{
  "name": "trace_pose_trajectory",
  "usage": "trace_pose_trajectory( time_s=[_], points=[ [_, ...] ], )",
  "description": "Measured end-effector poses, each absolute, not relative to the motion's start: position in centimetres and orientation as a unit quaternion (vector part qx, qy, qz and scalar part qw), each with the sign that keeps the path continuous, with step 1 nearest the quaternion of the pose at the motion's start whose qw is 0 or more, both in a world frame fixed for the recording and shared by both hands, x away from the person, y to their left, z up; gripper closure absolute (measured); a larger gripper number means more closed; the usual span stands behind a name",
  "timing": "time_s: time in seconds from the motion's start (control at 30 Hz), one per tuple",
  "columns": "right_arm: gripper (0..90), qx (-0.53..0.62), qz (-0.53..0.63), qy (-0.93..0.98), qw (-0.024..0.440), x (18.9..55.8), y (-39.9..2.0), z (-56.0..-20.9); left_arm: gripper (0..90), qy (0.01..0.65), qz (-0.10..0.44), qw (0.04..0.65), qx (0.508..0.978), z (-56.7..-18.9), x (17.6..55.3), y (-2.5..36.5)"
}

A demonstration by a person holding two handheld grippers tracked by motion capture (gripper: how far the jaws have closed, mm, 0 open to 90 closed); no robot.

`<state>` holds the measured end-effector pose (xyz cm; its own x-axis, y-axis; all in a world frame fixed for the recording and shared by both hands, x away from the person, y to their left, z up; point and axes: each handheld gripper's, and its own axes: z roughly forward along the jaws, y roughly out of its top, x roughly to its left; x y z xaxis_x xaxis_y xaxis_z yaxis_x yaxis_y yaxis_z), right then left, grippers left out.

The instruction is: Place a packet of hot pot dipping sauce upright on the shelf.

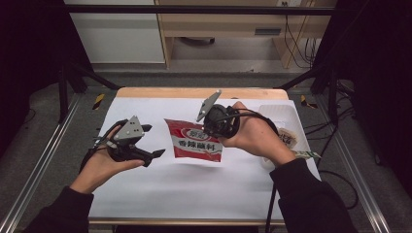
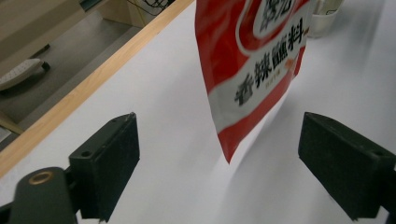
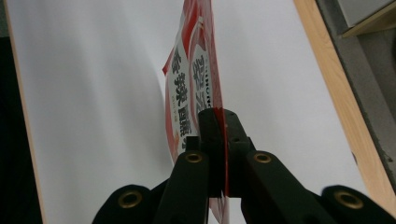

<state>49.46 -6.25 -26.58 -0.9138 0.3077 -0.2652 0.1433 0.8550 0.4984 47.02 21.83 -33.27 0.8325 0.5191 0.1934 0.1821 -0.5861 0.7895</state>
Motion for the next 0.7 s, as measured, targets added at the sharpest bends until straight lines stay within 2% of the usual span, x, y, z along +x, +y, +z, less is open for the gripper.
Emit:
trace_pose_trajectory(
  time_s=[0.6,0.7],
  points=[
    [90.0,0.164,0.286,0.915,0.234,52.2,-12.0,-21.6,8.5,0.253,0.189,0.404,0.859,-40.7,46.1,24.0],
    [90.0,0.176,0.291,0.907,0.248,52.5,-12.6,-21.1,8.5,0.267,0.2,0.398,0.855,-41.9,45.9,24.6]
  ],
)
